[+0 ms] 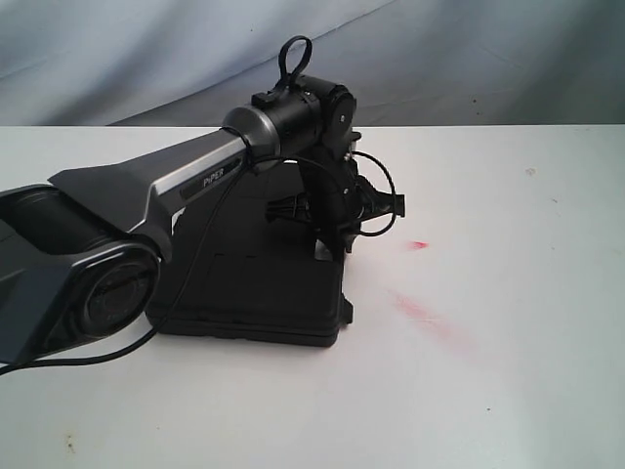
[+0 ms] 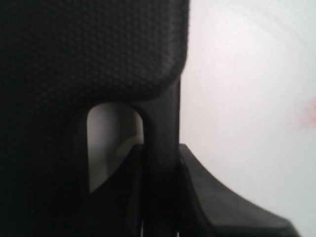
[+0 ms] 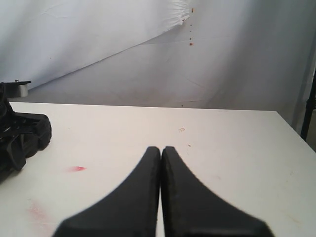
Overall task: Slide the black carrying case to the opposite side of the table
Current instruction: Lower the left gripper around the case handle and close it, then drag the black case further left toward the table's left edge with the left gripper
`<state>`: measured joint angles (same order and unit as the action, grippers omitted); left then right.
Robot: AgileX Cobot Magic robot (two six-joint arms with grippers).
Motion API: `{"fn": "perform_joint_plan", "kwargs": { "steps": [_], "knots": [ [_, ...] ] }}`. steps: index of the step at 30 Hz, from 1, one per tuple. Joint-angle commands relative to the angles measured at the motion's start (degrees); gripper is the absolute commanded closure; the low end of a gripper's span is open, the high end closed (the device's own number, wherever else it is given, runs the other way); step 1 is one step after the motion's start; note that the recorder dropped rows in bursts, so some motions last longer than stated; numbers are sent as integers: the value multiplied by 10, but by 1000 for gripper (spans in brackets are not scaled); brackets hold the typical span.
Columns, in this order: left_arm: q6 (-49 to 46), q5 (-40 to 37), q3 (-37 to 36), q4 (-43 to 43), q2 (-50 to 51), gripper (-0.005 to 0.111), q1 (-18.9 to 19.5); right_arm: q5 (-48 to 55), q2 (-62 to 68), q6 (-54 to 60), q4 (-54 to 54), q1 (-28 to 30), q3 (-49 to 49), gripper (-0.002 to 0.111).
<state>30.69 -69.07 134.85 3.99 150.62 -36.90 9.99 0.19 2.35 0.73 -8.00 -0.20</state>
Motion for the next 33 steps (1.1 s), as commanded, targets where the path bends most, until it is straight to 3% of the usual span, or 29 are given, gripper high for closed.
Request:
{"fn": "perform_joint_plan", "kwargs": {
  "steps": [1,14,33],
  "knots": [
    [-16,-9,0,-9,0,107,16,-7,-2,0,-2,-1,2,108],
    [-42,-9,0,-4,-19,107,43,-7,-2,0,-2,-1,2,108],
    [-103,-9,0,-29,-35,107,43,-7,-2,0,-2,-1,2,108]
  ]
}}
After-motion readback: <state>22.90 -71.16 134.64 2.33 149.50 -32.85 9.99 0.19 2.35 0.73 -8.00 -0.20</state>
